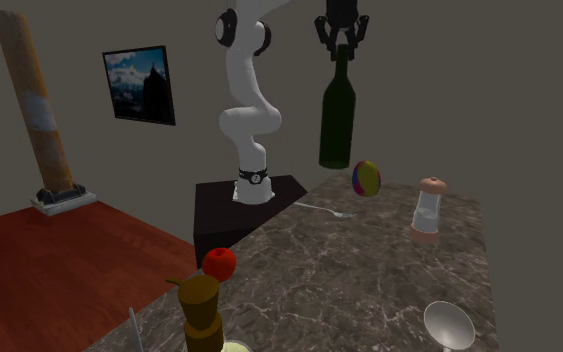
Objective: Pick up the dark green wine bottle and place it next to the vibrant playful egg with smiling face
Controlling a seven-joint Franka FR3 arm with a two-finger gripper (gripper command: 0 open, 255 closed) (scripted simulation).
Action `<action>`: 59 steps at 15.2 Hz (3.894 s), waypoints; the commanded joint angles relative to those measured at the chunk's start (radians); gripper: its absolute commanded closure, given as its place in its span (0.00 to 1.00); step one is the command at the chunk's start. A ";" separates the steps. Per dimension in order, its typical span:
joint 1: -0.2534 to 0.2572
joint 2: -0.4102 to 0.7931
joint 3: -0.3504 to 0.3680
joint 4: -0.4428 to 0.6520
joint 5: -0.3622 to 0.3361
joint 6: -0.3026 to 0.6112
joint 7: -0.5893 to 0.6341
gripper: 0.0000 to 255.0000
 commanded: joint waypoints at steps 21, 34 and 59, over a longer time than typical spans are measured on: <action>0.116 -0.080 0.420 0.031 0.158 -0.048 0.528 1.00; 0.064 0.172 0.858 0.319 0.082 -0.057 0.941 1.00; 0.121 0.079 0.861 -0.062 0.159 0.261 0.926 1.00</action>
